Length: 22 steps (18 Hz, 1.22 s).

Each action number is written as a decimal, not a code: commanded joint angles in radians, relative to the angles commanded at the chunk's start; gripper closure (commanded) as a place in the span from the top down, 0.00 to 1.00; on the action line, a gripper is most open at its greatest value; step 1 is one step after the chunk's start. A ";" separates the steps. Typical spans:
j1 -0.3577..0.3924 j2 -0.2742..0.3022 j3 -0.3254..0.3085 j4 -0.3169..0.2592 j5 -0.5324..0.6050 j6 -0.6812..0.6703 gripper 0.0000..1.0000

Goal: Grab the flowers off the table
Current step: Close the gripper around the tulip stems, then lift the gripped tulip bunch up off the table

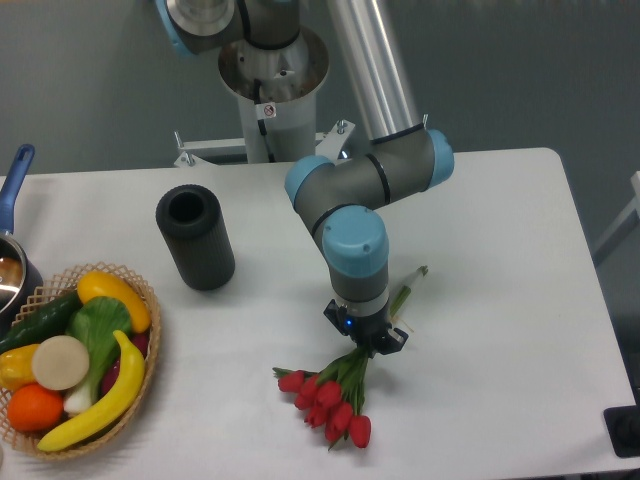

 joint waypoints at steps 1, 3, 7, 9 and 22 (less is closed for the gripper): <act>0.003 0.009 0.002 0.000 0.000 0.000 0.25; 0.015 0.032 0.003 -0.002 0.002 0.003 0.25; 0.051 0.069 0.038 -0.089 0.000 0.003 0.25; 0.055 0.072 0.086 -0.159 0.000 -0.005 0.25; 0.091 0.031 0.299 -0.462 -0.008 0.099 0.25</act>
